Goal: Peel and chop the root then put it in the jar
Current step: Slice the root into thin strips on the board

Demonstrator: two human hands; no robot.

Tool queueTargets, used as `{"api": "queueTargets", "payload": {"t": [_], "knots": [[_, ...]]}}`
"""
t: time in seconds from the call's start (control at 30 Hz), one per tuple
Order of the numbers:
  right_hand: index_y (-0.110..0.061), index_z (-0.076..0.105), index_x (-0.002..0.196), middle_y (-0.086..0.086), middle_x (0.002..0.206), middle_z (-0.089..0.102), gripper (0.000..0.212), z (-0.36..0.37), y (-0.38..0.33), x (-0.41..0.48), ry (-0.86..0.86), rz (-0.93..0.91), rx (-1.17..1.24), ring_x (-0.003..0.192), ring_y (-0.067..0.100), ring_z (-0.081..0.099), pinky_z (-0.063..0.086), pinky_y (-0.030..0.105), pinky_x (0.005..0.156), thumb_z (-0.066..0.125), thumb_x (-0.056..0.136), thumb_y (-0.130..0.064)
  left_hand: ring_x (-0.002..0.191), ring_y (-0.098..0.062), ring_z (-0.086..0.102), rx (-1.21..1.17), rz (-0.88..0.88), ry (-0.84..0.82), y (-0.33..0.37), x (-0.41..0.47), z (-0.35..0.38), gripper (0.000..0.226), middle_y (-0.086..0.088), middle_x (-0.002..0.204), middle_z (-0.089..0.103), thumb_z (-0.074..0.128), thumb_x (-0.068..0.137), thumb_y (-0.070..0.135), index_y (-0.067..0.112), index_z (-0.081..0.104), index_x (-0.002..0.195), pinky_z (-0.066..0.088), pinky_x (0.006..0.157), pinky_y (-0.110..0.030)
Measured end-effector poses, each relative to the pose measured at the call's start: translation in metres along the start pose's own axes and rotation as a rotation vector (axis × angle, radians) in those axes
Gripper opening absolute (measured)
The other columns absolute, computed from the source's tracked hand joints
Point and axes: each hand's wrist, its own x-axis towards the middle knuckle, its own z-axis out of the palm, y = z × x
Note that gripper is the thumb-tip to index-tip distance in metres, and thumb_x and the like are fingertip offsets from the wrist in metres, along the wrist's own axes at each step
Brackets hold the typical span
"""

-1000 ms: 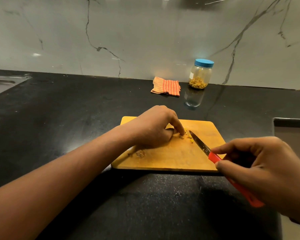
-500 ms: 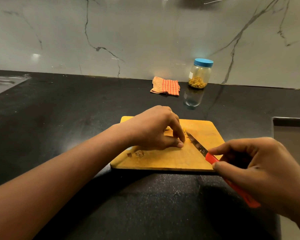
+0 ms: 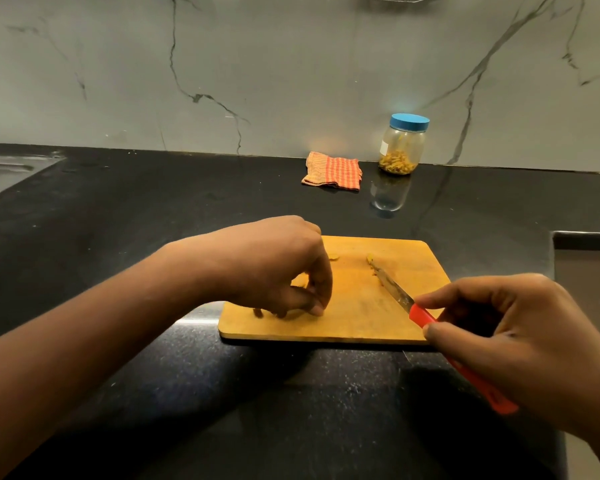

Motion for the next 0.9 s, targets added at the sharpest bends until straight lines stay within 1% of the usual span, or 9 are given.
{"api": "queueTargets", "payload": {"t": [0.1,0.23,0.3,0.37,0.47,0.53,0.67,0.8,0.9], "knots": [[-0.033,0.072,0.082,-0.013,0.071,0.071,0.02,0.001,0.001,0.0,0.064,-0.016,-0.003,0.065,0.011,0.067,0.059,0.035,0.059,0.071,0.063,-0.027,0.1,-0.001,0.058,-0.113,-0.011,0.068,-0.002,-0.002,-0.006,0.015,0.022,0.099,0.065,0.067,0.088,0.035,0.035,0.074,0.101,0.045,0.083,-0.012],[-0.033,0.071,0.084,-0.015,0.072,0.07,0.021,0.0,0.004,0.001,0.114,-0.034,-0.012,0.065,0.005,0.066,0.056,0.02,0.059,0.072,0.063,-0.031,0.087,0.004,0.06,-0.182,-0.119,0.264,-0.012,0.017,-0.006,0.017,0.024,0.089,0.065,0.066,0.09,0.029,0.03,0.075,0.105,0.045,0.073,-0.007],[-0.033,0.072,0.085,-0.014,0.071,0.07,0.021,0.003,0.004,0.002,0.107,-0.039,-0.01,0.064,0.007,0.067,0.058,0.024,0.06,0.071,0.064,-0.031,0.083,0.005,0.058,-0.217,-0.179,0.246,-0.018,0.029,-0.006,0.019,0.023,0.091,0.062,0.065,0.092,0.026,0.03,0.073,0.109,0.043,0.064,-0.003],[-0.031,0.073,0.085,-0.01,0.071,0.071,0.021,0.006,0.004,0.003,0.098,-0.043,-0.011,0.063,0.01,0.067,0.059,0.031,0.057,0.071,0.064,-0.03,0.087,0.003,0.059,-0.257,-0.21,0.191,-0.022,0.038,-0.004,0.024,0.019,0.097,0.062,0.064,0.093,0.023,0.031,0.069,0.115,0.042,0.061,-0.004],[-0.029,0.074,0.085,-0.006,0.069,0.071,0.018,0.01,0.006,0.003,0.076,-0.036,0.002,0.058,0.011,0.066,0.055,0.027,0.051,0.073,0.067,-0.027,0.093,-0.003,0.059,-0.276,-0.221,0.157,-0.025,0.047,0.0,0.027,0.013,0.106,0.065,0.063,0.094,0.02,0.031,0.068,0.119,0.041,0.067,-0.007],[-0.03,0.074,0.084,-0.009,0.069,0.07,0.019,0.013,0.007,0.004,0.06,-0.03,-0.007,0.06,0.009,0.065,0.054,0.025,0.053,0.073,0.066,-0.028,0.096,-0.007,0.059,-0.274,-0.224,0.179,-0.027,0.049,0.003,0.025,0.012,0.107,0.063,0.063,0.094,0.019,0.029,0.071,0.114,0.045,0.072,-0.01],[-0.031,0.074,0.085,-0.01,0.068,0.07,0.018,0.016,0.008,0.006,0.054,-0.025,-0.022,0.058,0.006,0.064,0.049,0.014,0.049,0.075,0.067,-0.027,0.093,-0.01,0.061,-0.297,-0.219,0.226,-0.029,0.05,0.008,0.018,0.014,0.102,0.064,0.066,0.091,0.021,0.029,0.075,0.105,0.051,0.075,-0.016],[-0.03,0.075,0.084,-0.008,0.067,0.07,0.017,0.021,0.005,0.012,0.055,-0.042,-0.022,0.058,0.008,0.063,0.049,0.017,0.049,0.074,0.068,-0.027,0.084,-0.009,0.066,-0.359,-0.25,0.294,-0.028,0.049,0.012,0.014,0.015,0.09,0.067,0.071,0.087,0.025,0.025,0.076,0.1,0.054,0.067,-0.015],[-0.03,0.075,0.083,-0.007,0.065,0.069,0.016,0.026,0.003,0.016,0.053,-0.056,-0.032,0.057,0.007,0.063,0.046,0.012,0.048,0.072,0.067,-0.028,0.078,-0.009,0.069,-0.403,-0.28,0.342,-0.028,0.048,0.013,0.014,0.01,0.085,0.069,0.07,0.087,0.026,0.023,0.075,0.1,0.056,0.065,-0.015]]}}
